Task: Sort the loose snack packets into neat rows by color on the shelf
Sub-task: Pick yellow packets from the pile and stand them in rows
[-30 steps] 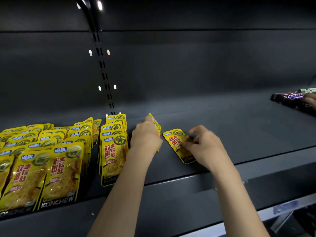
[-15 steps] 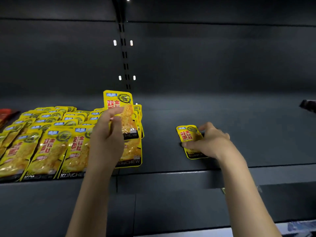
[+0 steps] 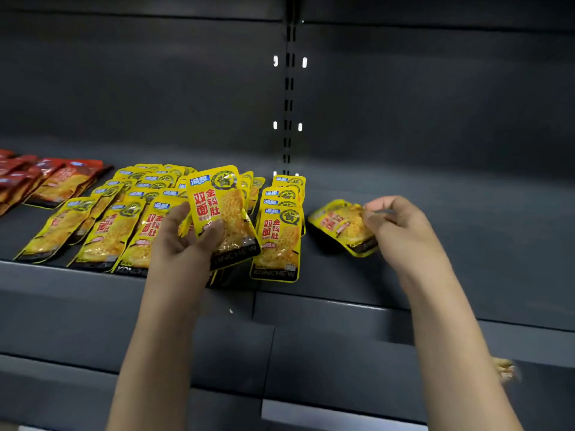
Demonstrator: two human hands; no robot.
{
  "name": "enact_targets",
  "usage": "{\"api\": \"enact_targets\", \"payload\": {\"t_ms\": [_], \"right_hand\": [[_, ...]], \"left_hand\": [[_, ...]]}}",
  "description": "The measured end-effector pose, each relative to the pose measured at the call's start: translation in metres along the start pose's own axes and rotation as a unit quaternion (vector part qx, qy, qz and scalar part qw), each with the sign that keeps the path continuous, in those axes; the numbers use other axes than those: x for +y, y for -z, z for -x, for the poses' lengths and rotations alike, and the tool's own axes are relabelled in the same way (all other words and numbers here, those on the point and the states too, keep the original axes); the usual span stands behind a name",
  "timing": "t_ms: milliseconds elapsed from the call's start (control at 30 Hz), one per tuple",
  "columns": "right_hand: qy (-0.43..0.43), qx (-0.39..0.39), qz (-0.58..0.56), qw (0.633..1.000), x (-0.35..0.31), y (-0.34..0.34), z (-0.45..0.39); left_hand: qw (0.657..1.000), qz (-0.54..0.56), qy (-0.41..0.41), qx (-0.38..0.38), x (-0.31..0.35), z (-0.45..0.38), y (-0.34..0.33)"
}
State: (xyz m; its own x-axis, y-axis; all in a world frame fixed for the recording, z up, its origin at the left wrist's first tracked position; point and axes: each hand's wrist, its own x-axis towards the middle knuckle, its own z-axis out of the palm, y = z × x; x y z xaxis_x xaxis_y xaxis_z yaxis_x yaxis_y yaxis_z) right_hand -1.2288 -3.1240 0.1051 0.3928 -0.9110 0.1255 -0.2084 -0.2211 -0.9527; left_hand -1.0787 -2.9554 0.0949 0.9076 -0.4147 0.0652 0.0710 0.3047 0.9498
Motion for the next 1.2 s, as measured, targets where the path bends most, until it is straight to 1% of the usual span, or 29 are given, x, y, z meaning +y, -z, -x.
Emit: {"api": "enact_targets", "payload": {"t_ms": [67, 133, 200, 333, 433, 567, 667, 733, 900, 1067, 1200], "right_hand": [[-0.007, -0.015, -0.07, 0.997, -0.007, -0.01, 0.006], [-0.02, -0.037, -0.14, 0.989, -0.012, -0.021, 0.011], [-0.029, -0.052, -0.166, 0.984, -0.014, -0.03, 0.016], [-0.046, -0.092, -0.109, 0.989, -0.016, -0.051, 0.025], [-0.06, -0.117, -0.034, 0.991, -0.006, -0.065, 0.031], [-0.063, -0.087, 0.065, 0.992, -0.002, -0.075, 0.035], [-0.063, -0.077, 0.181, 0.978, -0.007, -0.077, 0.041], [-0.069, -0.074, 0.216, 0.971, -0.009, -0.077, 0.044], [-0.105, -0.062, 0.231, 0.965, -0.01, -0.079, 0.045], [-0.123, -0.067, 0.214, 0.967, -0.015, -0.078, 0.044], [-0.127, -0.065, 0.188, 0.972, -0.015, -0.076, 0.045]], "left_hand": [[0.999, 0.038, 0.028, 0.0, 0.004, -0.003, 0.008], [0.998, 0.047, 0.04, -0.019, 0.007, -0.007, 0.017], [0.997, 0.043, 0.033, -0.048, 0.012, -0.012, 0.024], [0.997, 0.049, 0.028, -0.048, 0.022, -0.026, 0.031], [0.997, 0.025, 0.023, -0.068, 0.024, -0.037, 0.034], [0.994, 0.042, 0.049, -0.084, 0.028, -0.047, 0.037], [0.992, 0.014, 0.059, -0.114, 0.028, -0.057, 0.042], [0.987, 0.002, 0.067, -0.148, 0.027, -0.059, 0.042], [0.967, -0.051, 0.065, -0.243, 0.027, -0.061, 0.046], [0.949, -0.1, 0.048, -0.294, 0.03, -0.066, 0.049], [0.937, -0.154, 0.034, -0.311, 0.026, -0.068, 0.047]]}}
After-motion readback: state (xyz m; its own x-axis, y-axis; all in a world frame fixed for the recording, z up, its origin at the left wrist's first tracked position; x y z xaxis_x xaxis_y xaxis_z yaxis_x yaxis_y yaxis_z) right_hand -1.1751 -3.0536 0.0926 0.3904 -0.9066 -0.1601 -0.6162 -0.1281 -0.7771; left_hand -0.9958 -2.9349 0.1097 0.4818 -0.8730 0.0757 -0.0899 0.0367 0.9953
